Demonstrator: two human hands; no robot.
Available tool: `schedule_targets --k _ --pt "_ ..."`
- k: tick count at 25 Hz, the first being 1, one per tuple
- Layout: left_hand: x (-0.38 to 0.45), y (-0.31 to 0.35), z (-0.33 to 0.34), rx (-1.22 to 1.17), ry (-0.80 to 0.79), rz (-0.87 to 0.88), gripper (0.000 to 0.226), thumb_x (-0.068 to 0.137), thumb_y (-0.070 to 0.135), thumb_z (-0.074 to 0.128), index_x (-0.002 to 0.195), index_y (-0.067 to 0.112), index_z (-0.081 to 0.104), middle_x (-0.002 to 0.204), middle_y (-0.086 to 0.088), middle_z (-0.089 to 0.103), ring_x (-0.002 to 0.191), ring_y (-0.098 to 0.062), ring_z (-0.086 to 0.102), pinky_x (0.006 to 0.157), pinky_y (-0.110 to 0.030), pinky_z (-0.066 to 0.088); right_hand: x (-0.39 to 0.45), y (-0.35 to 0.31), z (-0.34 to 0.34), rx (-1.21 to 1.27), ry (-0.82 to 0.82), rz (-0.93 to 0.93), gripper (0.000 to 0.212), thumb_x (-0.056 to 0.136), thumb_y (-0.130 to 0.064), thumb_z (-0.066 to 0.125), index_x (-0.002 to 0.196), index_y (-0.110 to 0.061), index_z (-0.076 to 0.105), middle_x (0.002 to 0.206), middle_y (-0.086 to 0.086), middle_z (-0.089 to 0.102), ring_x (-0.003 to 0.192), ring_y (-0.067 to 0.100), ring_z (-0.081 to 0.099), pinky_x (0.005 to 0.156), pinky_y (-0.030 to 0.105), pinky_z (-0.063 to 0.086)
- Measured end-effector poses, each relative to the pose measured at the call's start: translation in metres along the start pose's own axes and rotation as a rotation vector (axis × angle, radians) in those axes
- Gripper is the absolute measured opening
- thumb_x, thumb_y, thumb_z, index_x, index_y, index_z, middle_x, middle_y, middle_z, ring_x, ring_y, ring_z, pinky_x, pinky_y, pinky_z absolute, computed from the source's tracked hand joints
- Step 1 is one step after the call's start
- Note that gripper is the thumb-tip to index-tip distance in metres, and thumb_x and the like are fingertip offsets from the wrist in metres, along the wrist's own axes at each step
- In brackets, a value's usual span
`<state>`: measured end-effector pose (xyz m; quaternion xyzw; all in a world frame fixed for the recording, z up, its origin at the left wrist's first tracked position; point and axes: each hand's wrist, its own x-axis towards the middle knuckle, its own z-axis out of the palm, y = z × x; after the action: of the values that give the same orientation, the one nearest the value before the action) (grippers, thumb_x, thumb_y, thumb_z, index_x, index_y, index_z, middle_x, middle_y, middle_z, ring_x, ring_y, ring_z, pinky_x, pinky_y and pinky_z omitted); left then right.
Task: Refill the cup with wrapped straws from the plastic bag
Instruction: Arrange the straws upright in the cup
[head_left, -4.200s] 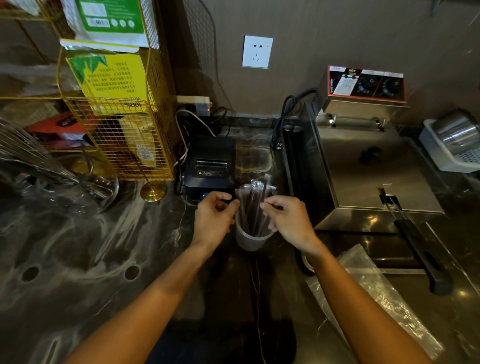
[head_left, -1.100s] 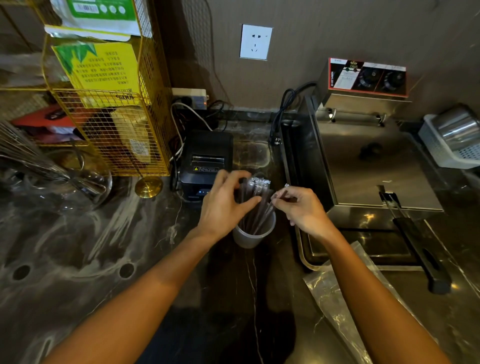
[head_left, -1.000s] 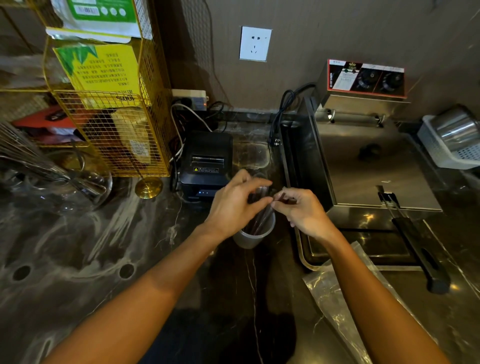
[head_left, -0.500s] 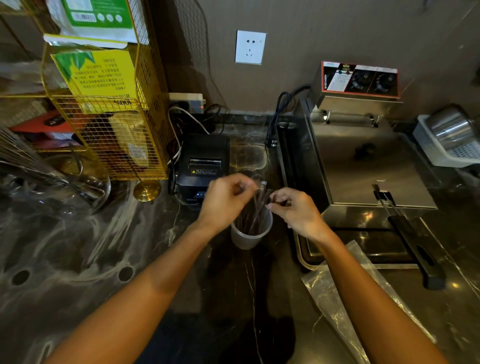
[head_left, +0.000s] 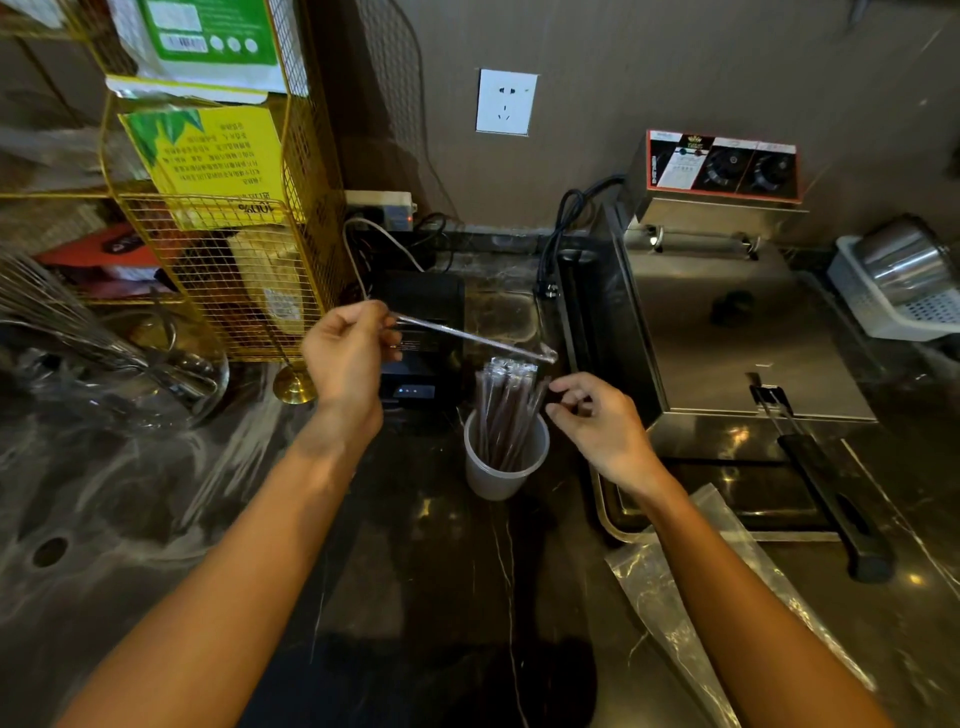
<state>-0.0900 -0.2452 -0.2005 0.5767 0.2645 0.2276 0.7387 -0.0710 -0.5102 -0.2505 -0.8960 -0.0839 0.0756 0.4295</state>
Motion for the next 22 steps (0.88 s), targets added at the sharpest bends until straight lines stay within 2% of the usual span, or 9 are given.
schedule_targets --k 2,3,5,7,10,12,16,20,22 --pt "-0.007 -0.007 -0.001 0.004 -0.054 -0.078 0.021 0.097 0.007 0.061 0.078 0.015 0.066 0.077 -0.003 0.068 0.061 -0.005 0.062 0.056 -0.02 0.052 -0.001 -0.01 -0.003 0.132 0.033 -0.082 0.021 0.094 -0.013 0.073 0.11 -0.026 0.073 0.1 -0.011 0.072 0.095 0.003 0.067 0.085 0.02 0.048" --pt "-0.012 -0.009 0.0 0.001 -0.077 -0.103 0.022 0.098 0.007 0.06 0.079 0.015 0.066 0.077 -0.002 0.067 0.062 -0.005 0.062 0.057 -0.02 0.052 -0.002 -0.018 -0.006 0.246 0.009 -0.089 0.021 0.094 -0.011 0.073 0.109 -0.025 0.074 0.097 -0.009 0.075 0.087 0.004 0.07 0.081 0.022 0.051" --pt "-0.021 -0.014 0.003 -0.025 -0.11 -0.153 0.02 0.099 0.008 0.06 0.082 0.015 0.066 0.077 -0.001 0.067 0.064 -0.005 0.062 0.058 -0.019 0.052 -0.004 -0.033 -0.014 0.452 -0.077 -0.059 0.027 0.094 -0.009 0.072 0.116 -0.025 0.074 0.089 -0.005 0.077 0.06 0.009 0.063 0.056 0.024 0.05" --pt "-0.026 -0.018 0.005 -0.039 -0.138 -0.221 0.015 0.099 0.009 0.06 0.086 0.012 0.067 0.076 0.0 0.066 0.063 -0.005 0.061 0.059 -0.018 0.052 -0.005 -0.041 -0.02 0.595 -0.141 -0.043 0.031 0.093 -0.009 0.071 0.122 -0.022 0.073 0.085 0.001 0.075 0.049 0.013 0.051 0.046 0.026 0.045" --pt "-0.033 -0.025 0.008 -0.024 -0.213 -0.31 0.013 0.1 0.01 0.06 0.091 0.008 0.069 0.075 0.0 0.067 0.063 -0.006 0.06 0.06 -0.02 0.052 -0.006 -0.048 -0.025 0.747 -0.207 -0.066 0.026 0.089 -0.015 0.07 0.114 -0.015 0.077 0.096 0.019 0.075 0.052 0.014 0.053 0.048 0.026 0.05" --pt "-0.041 -0.029 0.011 0.048 -0.274 -0.327 0.014 0.101 0.011 0.059 0.092 0.007 0.07 0.075 -0.001 0.067 0.061 -0.006 0.059 0.055 -0.018 0.052 -0.007 -0.051 -0.028 0.71 -0.231 -0.095 0.02 0.091 -0.015 0.07 0.11 -0.013 0.077 0.102 0.031 0.07 0.055 0.015 0.057 0.052 0.028 0.053" --pt "-0.052 -0.035 0.013 -0.04 -0.331 -0.437 0.016 0.101 0.01 0.059 0.091 0.006 0.07 0.072 -0.001 0.066 0.056 -0.005 0.06 0.052 -0.016 0.051 -0.005 -0.052 -0.031 0.626 -0.276 -0.139 0.03 0.099 0.007 0.057 0.122 -0.007 0.072 0.108 0.014 0.073 0.063 0.022 0.066 0.06 0.035 0.06" --pt "-0.046 -0.037 0.012 -0.183 -0.285 -0.613 0.015 0.1 0.01 0.06 0.091 0.006 0.071 0.071 -0.002 0.067 0.059 -0.006 0.061 0.053 -0.014 0.053 -0.007 -0.051 -0.029 0.698 -0.311 -0.12 0.026 0.098 0.005 0.06 0.119 -0.004 0.072 0.107 0.014 0.076 0.087 0.025 0.076 0.07 0.036 0.065" --pt "-0.045 -0.041 0.012 -0.164 -0.308 -0.659 0.013 0.099 0.011 0.062 0.091 0.006 0.072 0.071 -0.002 0.068 0.059 -0.006 0.061 0.052 -0.014 0.053 -0.008 -0.052 -0.026 0.689 -0.295 -0.123 0.023 0.096 0.003 0.063 0.116 -0.003 0.073 0.1 0.015 0.077 0.089 0.024 0.076 0.071 0.034 0.066"
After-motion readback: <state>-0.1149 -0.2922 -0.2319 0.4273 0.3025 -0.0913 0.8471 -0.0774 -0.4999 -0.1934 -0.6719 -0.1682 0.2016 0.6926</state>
